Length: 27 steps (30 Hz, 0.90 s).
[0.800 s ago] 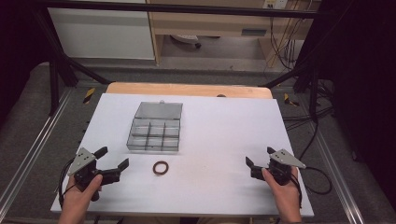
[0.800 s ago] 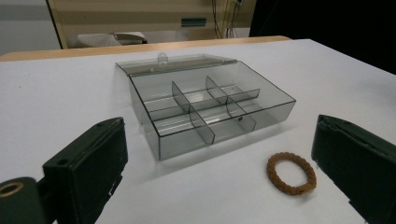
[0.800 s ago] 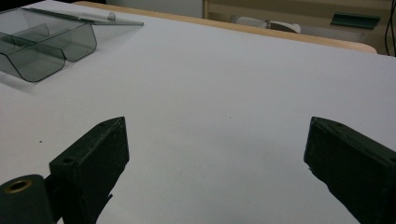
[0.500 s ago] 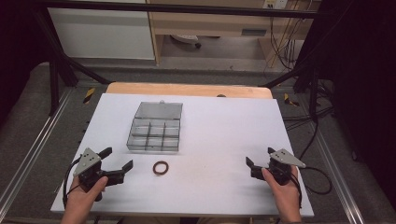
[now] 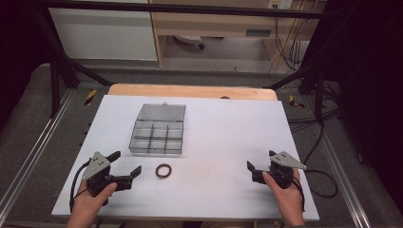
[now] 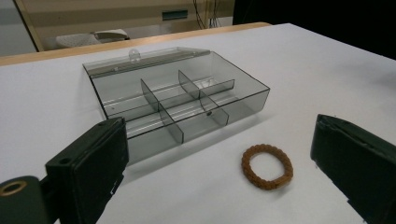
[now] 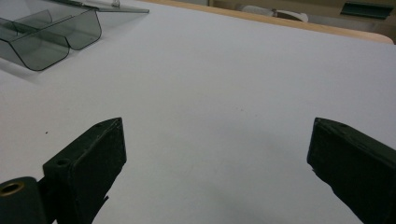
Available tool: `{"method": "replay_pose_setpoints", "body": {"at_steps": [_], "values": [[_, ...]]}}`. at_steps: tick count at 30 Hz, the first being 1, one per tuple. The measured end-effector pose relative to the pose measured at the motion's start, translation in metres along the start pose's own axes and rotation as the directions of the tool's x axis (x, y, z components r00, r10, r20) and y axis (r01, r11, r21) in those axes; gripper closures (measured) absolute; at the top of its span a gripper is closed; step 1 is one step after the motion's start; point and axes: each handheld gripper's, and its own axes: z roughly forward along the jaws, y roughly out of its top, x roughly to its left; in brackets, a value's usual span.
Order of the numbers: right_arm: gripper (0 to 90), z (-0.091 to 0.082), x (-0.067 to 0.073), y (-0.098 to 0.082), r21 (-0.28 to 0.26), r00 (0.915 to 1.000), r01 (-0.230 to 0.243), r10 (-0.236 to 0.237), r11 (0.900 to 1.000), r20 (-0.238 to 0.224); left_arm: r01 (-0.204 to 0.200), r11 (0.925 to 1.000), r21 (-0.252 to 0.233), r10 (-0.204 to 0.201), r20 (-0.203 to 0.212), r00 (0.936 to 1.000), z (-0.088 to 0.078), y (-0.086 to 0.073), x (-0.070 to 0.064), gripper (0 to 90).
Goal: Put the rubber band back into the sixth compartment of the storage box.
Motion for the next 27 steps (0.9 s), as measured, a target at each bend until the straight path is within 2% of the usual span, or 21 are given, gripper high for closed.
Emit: {"method": "replay_pose_setpoints", "body": {"at_steps": [6, 13, 17, 23, 27], "values": [[5.1, 0.003, 0.004, 0.0, 0.016, 0.9998, 0.014, -0.014, 1.0, -0.011, -0.018, 0.9996, 0.022, 0.018, 0.018, 0.9997, 0.003, -0.002, -0.003, 4.8], [5.0, 0.003, 0.005, 0.0, 0.022, 0.9998, 0.012, -0.011, 1.0, -0.014, -0.03, 0.9989, 0.036, 0.028, 0.036, 0.999, 0.007, -0.002, -0.008, 5.0], [5.0, 0.004, 0.005, 0.0, 0.017, 0.9999, 0.001, 0.0, 1.0, -0.016, -0.028, 0.9977, 0.061, 0.026, 0.033, 0.9991, 0.012, -0.002, -0.012, 5.7], [4.9, 0.004, 0.005, 0.0, 0.022, 0.9999, -0.001, 0.001, 1.0, -0.016, -0.052, 0.994, 0.097, 0.046, 0.063, 0.9969, 0.022, -0.004, -0.02, 6.6], [4.9, 0.005, 0.004, -0.001, 0.024, 0.9999, -0.007, 0.007, 1.0, -0.015, -0.076, 0.9872, 0.14, 0.064, 0.093, 0.9936, 0.034, -0.005, -0.029, 9.3]]}}
